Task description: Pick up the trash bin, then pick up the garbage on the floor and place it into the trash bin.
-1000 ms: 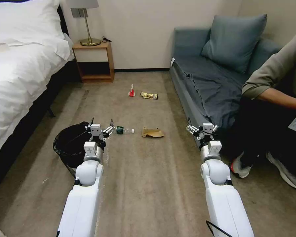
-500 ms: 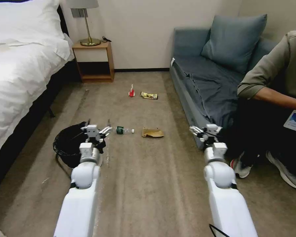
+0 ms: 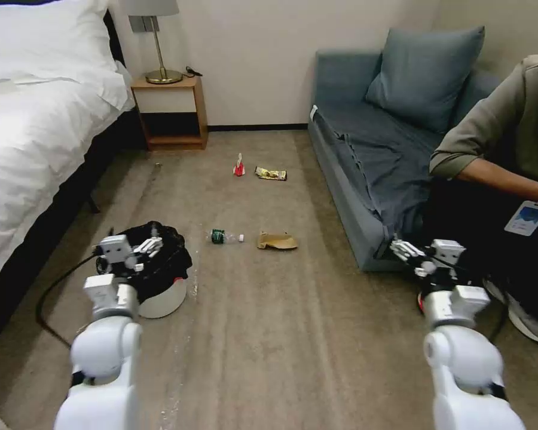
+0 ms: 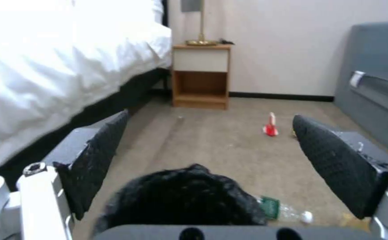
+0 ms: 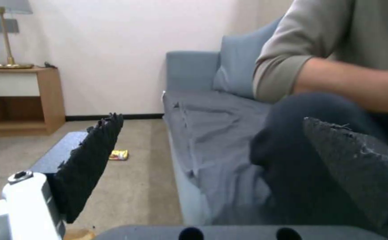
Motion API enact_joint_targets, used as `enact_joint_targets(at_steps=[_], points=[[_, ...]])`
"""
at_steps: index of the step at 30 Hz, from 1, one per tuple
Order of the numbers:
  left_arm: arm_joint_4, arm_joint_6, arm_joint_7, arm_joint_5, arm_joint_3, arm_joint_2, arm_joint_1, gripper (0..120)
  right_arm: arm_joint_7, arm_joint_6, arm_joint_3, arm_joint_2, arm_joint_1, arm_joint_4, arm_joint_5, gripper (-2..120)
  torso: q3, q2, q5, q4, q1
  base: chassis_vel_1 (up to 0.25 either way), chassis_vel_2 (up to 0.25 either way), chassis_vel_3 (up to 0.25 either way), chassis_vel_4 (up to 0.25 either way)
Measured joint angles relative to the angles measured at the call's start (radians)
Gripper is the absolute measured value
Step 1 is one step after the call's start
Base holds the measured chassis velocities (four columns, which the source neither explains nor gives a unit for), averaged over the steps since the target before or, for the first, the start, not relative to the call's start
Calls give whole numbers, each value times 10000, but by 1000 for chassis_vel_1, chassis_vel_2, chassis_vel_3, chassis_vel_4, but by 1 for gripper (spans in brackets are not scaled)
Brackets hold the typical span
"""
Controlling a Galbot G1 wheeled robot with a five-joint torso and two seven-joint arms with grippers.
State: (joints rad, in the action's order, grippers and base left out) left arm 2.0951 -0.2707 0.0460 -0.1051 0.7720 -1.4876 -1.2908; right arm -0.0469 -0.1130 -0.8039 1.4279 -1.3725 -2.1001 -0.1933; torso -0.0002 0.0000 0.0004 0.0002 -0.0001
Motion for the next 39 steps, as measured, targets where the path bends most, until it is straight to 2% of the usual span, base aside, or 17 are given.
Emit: enact_joint_targets(at_steps=[4,7,13,18,20,21,23,24,26,27,28,29,30,31,34,36,39], points=[[70,-16,-9,13,53,1,-34,99,-143,-157,-376,-144,-668,-919,-465,100,1,1,-7,-8,0,0,0,0,0],[35,-17,-139,10,59,11,-19,99,-352,-66,-329,-173,-775,-999,-597,100,1,0,-1,-4,0,0,0,0,0],[-107,-196,-442,-13,46,46,-6,99,-1262,370,-24,-460,-673,-431,-530,100,2,0,-4,-3,0,0,0,0,0],[-204,-670,-200,-190,36,33,71,99,-1908,586,407,-647,-444,224,-491,100,2,1,-4,-2,1,0,0,0,0],[-282,-1129,231,-656,73,37,134,99,-2374,1041,712,-665,-335,664,-282,100,2,0,-4,-2,0,0,0,0,0],[-282,-1129,231,-656,73,37,134,99,-2374,1041,712,-665,-335,664,-282,100,2,0,-4,-2,0,0,0,0,0],[-592,-1262,827,-1183,199,42,315,99,-2612,1532,1003,-641,-297,1047,114,100,2,0,-3,-2,0,0,0,0,0],[-592,-1262,827,-1183,199,42,315,99,-2612,1532,1003,-641,-297,1047,114,100,2,0,-3,-2,0,0,0,0,0],[-820,-1468,1758,-1764,294,45,430,99,-2688,1688,1233,-575,-306,1257,334,100,2,0,-6,-2,1,0,0,0,0],[-820,-1468,1758,-1764,294,45,430,99,-2688,1688,1233,-575,-306,1257,334,100,2,0,-6,-2,1,0,0,0,0],[-886,-1577,2238,-2043,323,41,468,99,-2706,1724,1300,-541,-307,1328,395,100,2,0,-4,-1,0,0,0,0,0],[-886,-1577,2238,-2043,323,41,468,99,-2706,1724,1300,-541,-307,1328,395,100,2,0,-4,-1,0,0,0,0,0],[-1009,-1677,2873,-2448,370,12,582,99,-2750,1811,1375,-499,-296,1458,519,100,2,0,-5,-1,0,0,0,0,0],[-1198,-1707,3229,-2835,468,-10,728,100,-2802,1923,1433,-492,-284,1554,650,100,3,0,-5,-2,0,0,0,0,0],[-1416,-1741,3377,-3140,586,-7,863,100,-2844,2007,1487,-492,-291,1589,749,100,2,0,-4,-2,0,0,0,0,0],[-1887,-1813,3680,-3610,790,19,1170,100,-2875,2034,1509,-492,-314,1559,775,100,2,0,-4,-1,0,0,0,0,0],[-2129,-1837,3827,-3778,858,21,1342,100,-2884,2038,1493,-492,-320,1526,775,100,2,0,-4,-2,0,0,0,0,0]])
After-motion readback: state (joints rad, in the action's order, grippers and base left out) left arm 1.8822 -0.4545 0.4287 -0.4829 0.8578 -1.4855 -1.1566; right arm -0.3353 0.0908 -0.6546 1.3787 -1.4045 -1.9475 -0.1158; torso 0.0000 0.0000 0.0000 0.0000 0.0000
